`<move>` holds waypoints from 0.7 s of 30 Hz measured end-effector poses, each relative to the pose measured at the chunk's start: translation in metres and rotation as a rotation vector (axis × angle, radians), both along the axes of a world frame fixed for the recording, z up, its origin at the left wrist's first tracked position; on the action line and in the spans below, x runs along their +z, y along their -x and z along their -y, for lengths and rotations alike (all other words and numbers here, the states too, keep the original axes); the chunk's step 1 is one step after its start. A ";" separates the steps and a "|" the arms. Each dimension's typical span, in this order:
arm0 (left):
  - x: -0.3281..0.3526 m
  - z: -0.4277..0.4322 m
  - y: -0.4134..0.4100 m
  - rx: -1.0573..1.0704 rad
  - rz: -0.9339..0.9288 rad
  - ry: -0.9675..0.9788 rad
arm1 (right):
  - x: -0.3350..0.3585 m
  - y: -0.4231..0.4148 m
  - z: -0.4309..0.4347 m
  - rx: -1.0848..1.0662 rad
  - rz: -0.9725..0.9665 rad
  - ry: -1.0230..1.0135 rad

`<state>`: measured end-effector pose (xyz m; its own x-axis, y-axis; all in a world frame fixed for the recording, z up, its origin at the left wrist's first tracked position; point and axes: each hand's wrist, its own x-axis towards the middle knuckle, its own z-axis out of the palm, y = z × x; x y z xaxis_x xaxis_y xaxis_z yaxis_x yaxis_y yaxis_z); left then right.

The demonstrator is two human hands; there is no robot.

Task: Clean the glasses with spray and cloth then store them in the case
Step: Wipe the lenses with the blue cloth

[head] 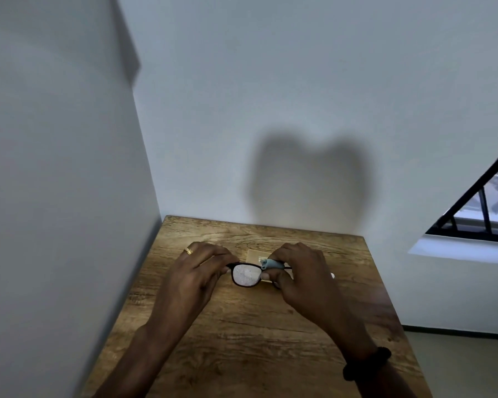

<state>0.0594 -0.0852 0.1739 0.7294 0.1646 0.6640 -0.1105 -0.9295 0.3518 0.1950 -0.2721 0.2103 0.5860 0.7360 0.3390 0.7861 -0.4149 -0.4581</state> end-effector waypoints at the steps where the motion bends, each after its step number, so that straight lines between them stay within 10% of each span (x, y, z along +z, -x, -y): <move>1: 0.000 0.001 0.001 0.023 0.021 0.004 | 0.000 0.002 0.000 -0.011 -0.042 -0.066; 7: 0.003 0.011 0.001 0.141 0.111 0.088 | 0.005 0.012 -0.004 -0.136 -0.175 -0.458; 21: 0.000 0.011 -0.003 0.220 0.120 0.148 | 0.005 0.025 -0.010 -0.057 0.049 -0.447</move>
